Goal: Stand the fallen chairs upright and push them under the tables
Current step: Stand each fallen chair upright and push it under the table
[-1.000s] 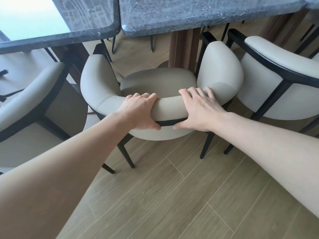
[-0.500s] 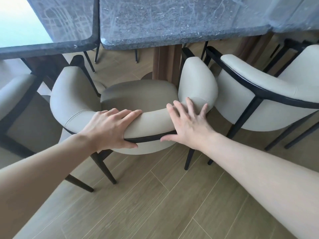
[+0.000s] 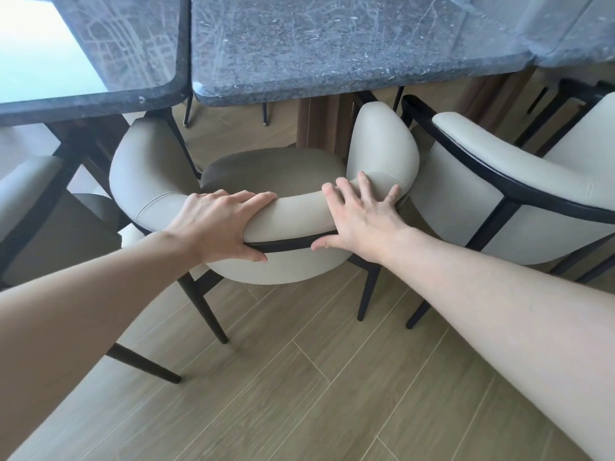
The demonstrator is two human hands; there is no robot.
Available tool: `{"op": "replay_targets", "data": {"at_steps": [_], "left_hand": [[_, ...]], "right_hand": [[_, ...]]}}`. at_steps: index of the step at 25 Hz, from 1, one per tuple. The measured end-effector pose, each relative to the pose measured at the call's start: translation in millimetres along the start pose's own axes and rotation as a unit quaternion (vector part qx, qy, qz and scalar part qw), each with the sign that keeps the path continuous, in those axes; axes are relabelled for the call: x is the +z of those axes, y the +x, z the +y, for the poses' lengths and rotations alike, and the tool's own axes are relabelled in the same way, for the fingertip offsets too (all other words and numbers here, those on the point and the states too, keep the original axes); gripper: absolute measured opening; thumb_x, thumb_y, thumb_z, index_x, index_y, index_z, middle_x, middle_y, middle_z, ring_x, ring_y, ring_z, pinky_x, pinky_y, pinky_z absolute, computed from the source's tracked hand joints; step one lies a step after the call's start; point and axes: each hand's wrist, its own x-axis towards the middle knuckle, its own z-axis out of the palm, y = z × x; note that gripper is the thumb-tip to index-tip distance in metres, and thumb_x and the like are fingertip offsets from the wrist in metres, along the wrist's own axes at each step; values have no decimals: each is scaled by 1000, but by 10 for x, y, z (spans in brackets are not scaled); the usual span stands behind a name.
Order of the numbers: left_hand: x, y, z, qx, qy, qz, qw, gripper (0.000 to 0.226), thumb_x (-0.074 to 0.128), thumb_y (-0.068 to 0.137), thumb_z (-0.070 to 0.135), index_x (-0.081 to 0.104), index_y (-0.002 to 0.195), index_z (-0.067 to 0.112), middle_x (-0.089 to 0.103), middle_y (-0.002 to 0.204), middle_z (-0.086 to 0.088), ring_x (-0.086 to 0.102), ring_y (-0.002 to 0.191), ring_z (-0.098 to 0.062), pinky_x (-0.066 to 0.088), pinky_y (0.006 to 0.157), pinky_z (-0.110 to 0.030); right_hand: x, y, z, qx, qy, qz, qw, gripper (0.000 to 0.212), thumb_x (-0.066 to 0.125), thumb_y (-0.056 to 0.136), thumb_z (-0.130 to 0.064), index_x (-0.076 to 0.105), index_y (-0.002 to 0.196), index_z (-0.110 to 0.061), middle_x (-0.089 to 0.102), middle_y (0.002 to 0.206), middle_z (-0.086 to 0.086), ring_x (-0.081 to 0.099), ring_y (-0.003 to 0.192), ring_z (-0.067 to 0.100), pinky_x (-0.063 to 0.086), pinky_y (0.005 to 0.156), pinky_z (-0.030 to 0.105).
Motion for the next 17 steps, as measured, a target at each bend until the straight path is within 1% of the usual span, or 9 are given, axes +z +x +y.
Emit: {"op": "replay_targets", "data": {"at_steps": [3, 5, 7, 9, 11, 13, 15, 17], "left_hand": [[-13, 53, -62, 2, 5, 3, 1000, 99, 66, 62, 81, 22, 143, 47, 55, 137, 19, 59, 111, -25, 39, 68, -33], [-14, 34, -67, 3, 3, 0, 1000, 98, 67, 62, 80, 24, 142, 47, 56, 133, 18, 59, 108, -25, 40, 68, -33], [-18, 32, -35, -8, -11, -13, 1000, 97, 70, 62, 78, 27, 142, 45, 56, 132, 16, 58, 108, -26, 45, 77, -36], [-25, 48, 24, -28, -26, -35, 999, 98, 71, 61, 78, 29, 142, 43, 55, 132, 12, 55, 112, -26, 46, 91, -40], [-87, 69, 112, -49, -43, -37, 997, 104, 68, 61, 81, 25, 147, 42, 47, 143, 9, 53, 121, -28, 42, 102, -42], [-171, 118, 344, -39, -52, -13, 998, 114, 67, 62, 83, 17, 154, 39, 33, 157, 5, 46, 133, -31, 36, 110, -43], [-275, 269, 707, -7, -56, 17, 998, 115, 68, 65, 80, 15, 156, 35, 27, 162, 1, 41, 139, -32, 32, 113, -44], [-390, 466, 1066, 4, -70, 31, 997, 114, 71, 67, 75, 15, 157, 33, 27, 162, -1, 40, 140, -32, 30, 114, -44]], "right_hand": [[-17, 52, 0, -7, -3, 3, 1000, 103, 43, 77, -86, 12, 146, -16, 24, 150, 11, 10, 146, 46, 23, 94, 85], [-37, 42, -9, -8, 1, 0, 1000, 101, 43, 78, -85, 14, 146, -16, 25, 148, 11, 11, 146, 45, 23, 94, 85], [-88, 14, -27, 1, 14, -11, 1000, 100, 45, 79, -83, 15, 146, -16, 24, 149, 10, 9, 147, 43, 21, 97, 85], [-136, -12, -53, 17, 43, -32, 998, 100, 50, 80, -79, 13, 150, -18, 17, 155, 9, 2, 150, 41, 17, 101, 83], [-194, -67, -50, 25, 58, -51, 997, 101, 61, 84, -68, 6, 154, -19, 4, 164, 8, -4, 152, 37, 14, 106, 79], [-222, -211, 82, 20, 41, -49, 998, 104, 72, 84, -46, 2, 156, -20, -3, 166, 9, -3, 154, 32, 13, 111, 74], [-212, -391, 393, 16, 26, -37, 999, 103, 77, 80, -31, 7, 155, -20, 0, 166, 10, 2, 154, 30, 13, 115, 70], [-191, -522, 786, 19, 10, -39, 999, 102, 78, 79, -27, 11, 155, -19, 4, 166, 10, 5, 154, 31, 13, 117, 67]]}}
